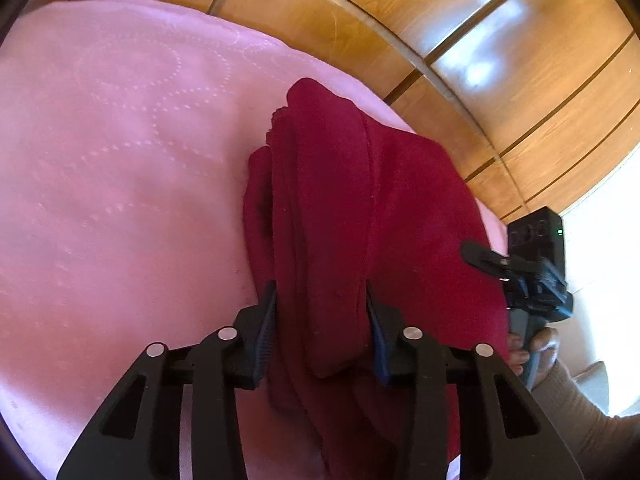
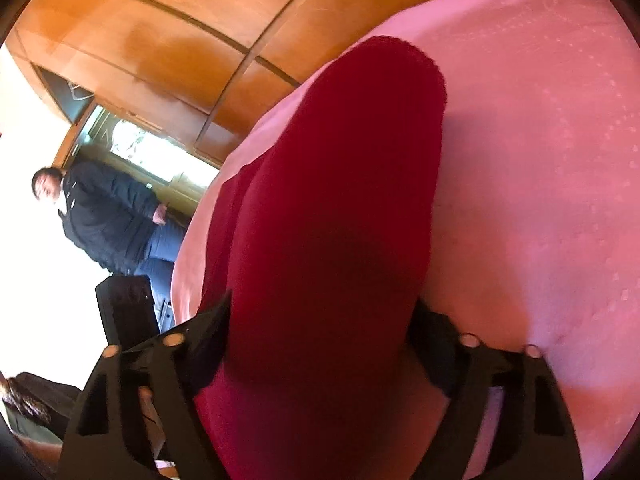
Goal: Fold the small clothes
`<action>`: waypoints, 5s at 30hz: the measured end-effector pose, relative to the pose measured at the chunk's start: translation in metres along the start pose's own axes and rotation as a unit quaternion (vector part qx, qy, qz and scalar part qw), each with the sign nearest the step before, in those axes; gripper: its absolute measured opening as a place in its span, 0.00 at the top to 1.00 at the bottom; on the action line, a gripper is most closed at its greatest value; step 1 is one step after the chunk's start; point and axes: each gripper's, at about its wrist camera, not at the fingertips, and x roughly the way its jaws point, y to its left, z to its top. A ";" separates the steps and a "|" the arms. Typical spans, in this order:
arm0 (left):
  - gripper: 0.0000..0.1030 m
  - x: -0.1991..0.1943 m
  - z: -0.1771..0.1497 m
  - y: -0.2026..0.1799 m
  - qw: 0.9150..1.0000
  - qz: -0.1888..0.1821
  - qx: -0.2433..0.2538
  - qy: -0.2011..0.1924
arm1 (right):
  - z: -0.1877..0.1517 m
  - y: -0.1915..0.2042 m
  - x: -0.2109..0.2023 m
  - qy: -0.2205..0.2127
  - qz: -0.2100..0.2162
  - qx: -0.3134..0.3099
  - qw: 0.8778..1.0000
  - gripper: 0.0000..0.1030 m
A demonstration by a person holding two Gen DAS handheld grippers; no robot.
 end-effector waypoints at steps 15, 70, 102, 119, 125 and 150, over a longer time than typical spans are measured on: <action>0.79 0.002 -0.012 -0.068 0.995 -0.087 0.056 -0.011 | -0.019 0.052 -0.064 -0.084 -0.060 -0.027 0.994 0.59; 0.53 0.154 -0.086 -0.333 0.953 0.051 0.299 0.018 | -0.124 -0.025 -0.175 -0.231 -0.459 0.029 0.857 0.38; 0.21 0.043 -0.104 -0.320 0.956 0.099 0.262 -0.090 | -0.166 0.050 -0.170 -0.308 -0.523 0.053 0.793 0.02; 0.10 0.049 -0.115 -0.310 0.951 0.142 0.261 -0.088 | -0.175 0.050 -0.175 -0.334 -0.522 0.067 0.782 0.02; 0.05 0.051 -0.117 -0.309 0.949 0.149 0.263 -0.085 | -0.176 0.045 -0.168 -0.320 -0.523 0.067 0.787 0.02; 0.04 0.042 -0.118 -0.309 0.946 0.153 0.270 -0.096 | -0.175 0.056 -0.165 -0.324 -0.520 0.060 0.788 0.02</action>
